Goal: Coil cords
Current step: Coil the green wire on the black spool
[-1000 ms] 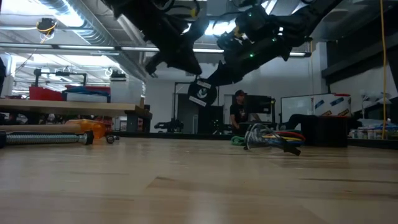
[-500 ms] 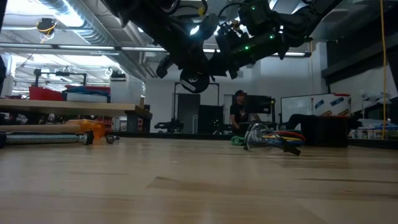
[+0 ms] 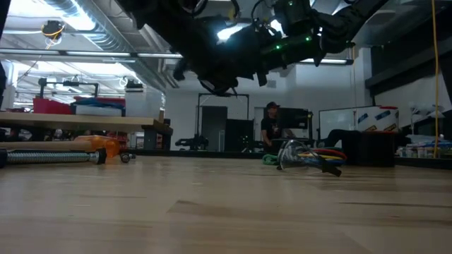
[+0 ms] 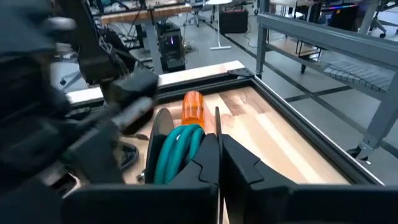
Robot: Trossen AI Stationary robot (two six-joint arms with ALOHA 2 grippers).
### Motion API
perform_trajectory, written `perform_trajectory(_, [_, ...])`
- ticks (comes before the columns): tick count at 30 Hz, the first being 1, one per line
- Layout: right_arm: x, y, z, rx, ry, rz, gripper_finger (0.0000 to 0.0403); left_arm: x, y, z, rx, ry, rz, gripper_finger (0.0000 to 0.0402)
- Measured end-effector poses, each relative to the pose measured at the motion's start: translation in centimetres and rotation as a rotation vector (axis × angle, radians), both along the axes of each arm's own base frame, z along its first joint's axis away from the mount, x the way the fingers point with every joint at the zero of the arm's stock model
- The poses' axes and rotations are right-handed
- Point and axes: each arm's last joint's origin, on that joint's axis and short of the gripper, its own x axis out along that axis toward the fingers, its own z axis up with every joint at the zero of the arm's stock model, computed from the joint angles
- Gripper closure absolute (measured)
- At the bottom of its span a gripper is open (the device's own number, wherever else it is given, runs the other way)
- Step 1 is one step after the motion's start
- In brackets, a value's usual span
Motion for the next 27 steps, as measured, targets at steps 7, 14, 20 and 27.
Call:
perform_trajectory(7, [-0.1, -0.5, 0.4, 0.041, -0.053, 0.027, 0.0400, -0.4, -1.7, 0.2, 0.213, 0.120, 0.056, 0.0401])
perform_trajectory(14, [0.0, -0.3, 1.2, 0.083, -0.148, 0.121, 0.0400, -0.4, -2.3, 0.3, 0.227, 0.118, 0.060, 0.0401])
perform_trajectory(20, [0.1, -0.2, 1.7, 0.097, -0.194, 0.151, 0.0400, -0.5, -2.4, 0.3, 0.233, 0.109, 0.079, 0.0401])
perform_trajectory(27, [0.1, -0.2, 1.7, 0.115, -0.203, 0.159, 0.0400, -0.4, -2.0, 0.4, 0.194, 0.057, 0.102, 0.0380])
